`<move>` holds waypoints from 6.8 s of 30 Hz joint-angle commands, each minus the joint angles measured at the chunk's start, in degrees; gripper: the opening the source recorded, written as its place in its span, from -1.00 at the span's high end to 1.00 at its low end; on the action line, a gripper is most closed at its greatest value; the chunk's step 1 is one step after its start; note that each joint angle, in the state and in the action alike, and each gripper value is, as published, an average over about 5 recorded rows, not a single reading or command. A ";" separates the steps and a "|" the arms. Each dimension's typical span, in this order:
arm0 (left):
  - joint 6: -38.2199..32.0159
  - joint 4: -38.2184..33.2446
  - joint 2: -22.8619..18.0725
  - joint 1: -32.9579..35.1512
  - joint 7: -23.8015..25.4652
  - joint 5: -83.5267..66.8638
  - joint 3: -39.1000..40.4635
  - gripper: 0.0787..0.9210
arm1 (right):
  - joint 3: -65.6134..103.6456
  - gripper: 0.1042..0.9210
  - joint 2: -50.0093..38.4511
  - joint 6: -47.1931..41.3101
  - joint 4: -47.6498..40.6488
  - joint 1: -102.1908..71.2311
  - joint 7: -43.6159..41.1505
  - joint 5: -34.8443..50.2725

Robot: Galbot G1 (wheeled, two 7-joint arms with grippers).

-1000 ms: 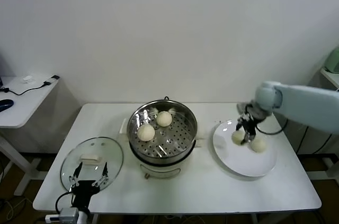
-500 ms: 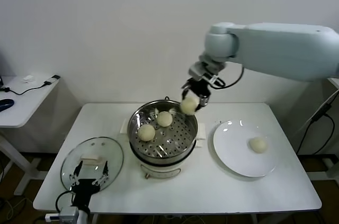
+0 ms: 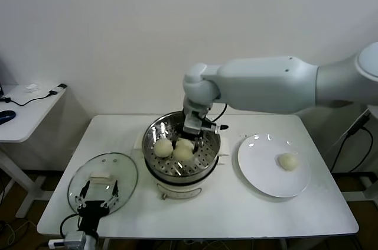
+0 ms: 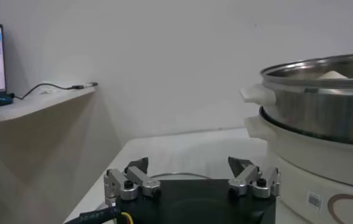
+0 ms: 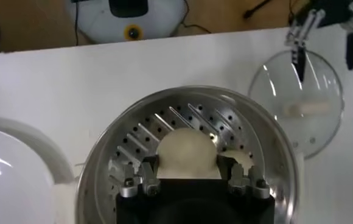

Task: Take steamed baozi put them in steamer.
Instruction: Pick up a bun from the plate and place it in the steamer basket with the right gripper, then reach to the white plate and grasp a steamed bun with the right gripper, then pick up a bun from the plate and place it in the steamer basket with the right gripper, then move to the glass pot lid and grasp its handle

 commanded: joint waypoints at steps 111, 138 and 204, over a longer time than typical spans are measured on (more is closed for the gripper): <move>-0.25 -1.21 -0.04 0.53 0.93 0.89 1.07 -0.77 | -18.60 -0.24 -13.61 -42.54 5.69 26.64 4.02 56.69; -0.49 -1.24 0.38 0.01 1.10 0.26 1.15 -0.77 | -14.16 -0.24 -1.47 -50.67 -4.15 -0.68 15.63 46.91; -12.16 2.92 6.75 -4.75 -3.46 9.76 -1.66 -0.77 | 128.00 -0.76 -6.92 -6.58 14.72 -132.46 49.88 16.01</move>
